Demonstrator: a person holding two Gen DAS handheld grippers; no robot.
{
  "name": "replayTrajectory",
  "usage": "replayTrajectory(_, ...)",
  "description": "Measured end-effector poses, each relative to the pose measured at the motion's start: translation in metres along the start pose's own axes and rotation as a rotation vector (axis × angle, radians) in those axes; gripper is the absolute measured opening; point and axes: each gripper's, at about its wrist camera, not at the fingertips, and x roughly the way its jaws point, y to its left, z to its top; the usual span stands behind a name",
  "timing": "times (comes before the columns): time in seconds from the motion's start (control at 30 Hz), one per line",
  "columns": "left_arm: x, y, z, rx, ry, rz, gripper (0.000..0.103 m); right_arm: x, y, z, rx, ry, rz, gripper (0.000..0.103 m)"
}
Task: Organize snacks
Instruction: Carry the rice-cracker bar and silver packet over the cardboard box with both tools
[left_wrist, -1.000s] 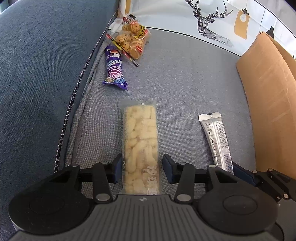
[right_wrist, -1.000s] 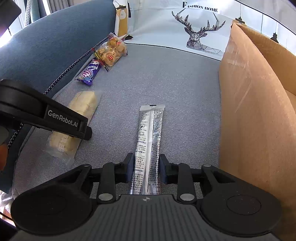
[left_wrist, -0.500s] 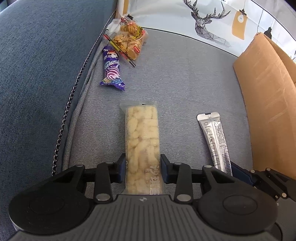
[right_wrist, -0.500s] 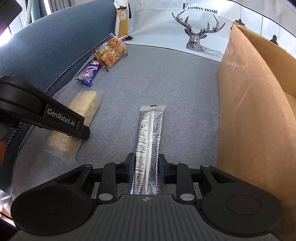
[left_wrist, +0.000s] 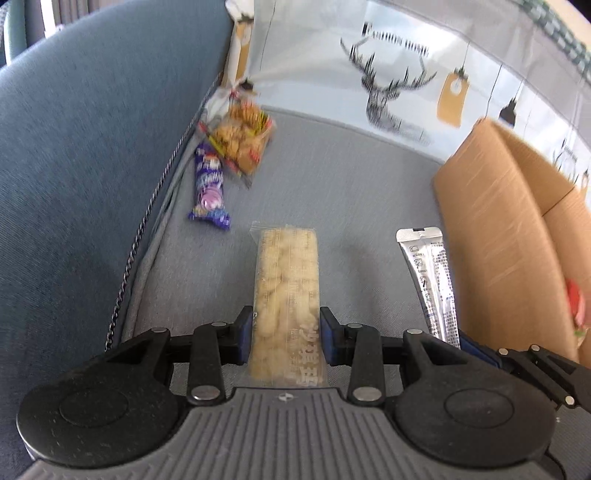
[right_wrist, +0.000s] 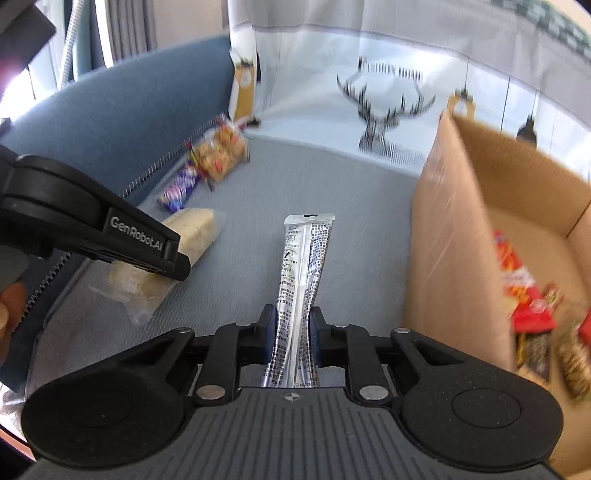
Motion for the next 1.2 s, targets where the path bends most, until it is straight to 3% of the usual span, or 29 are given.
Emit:
replayTrajectory(0.27, -0.032, -0.011, 0.007, 0.003, -0.136, -0.036, 0.04, -0.047, -0.015, 0.019, -0.013, -0.162, 0.032, 0.018)
replayTrajectory(0.43, -0.051, -0.026, 0.016, 0.005, -0.216, -0.077, 0.04, -0.089, -0.047, 0.046, -0.004, -0.288, 0.032, 0.018)
replayTrajectory(0.67, -0.066, -0.063, 0.025, 0.013, -0.296, -0.157, 0.04, -0.121, -0.119, 0.058, -0.003, -0.409, -0.074, 0.018)
replayTrajectory(0.87, -0.07, -0.104, 0.025, 0.051, -0.347, -0.219, 0.04, -0.111, -0.184, 0.035, 0.156, -0.33, -0.127, 0.018)
replayTrajectory(1.2, -0.063, -0.17, 0.023, 0.107, -0.373, -0.332, 0.04, -0.129, -0.232, 0.003, 0.139, -0.35, -0.239, 0.018)
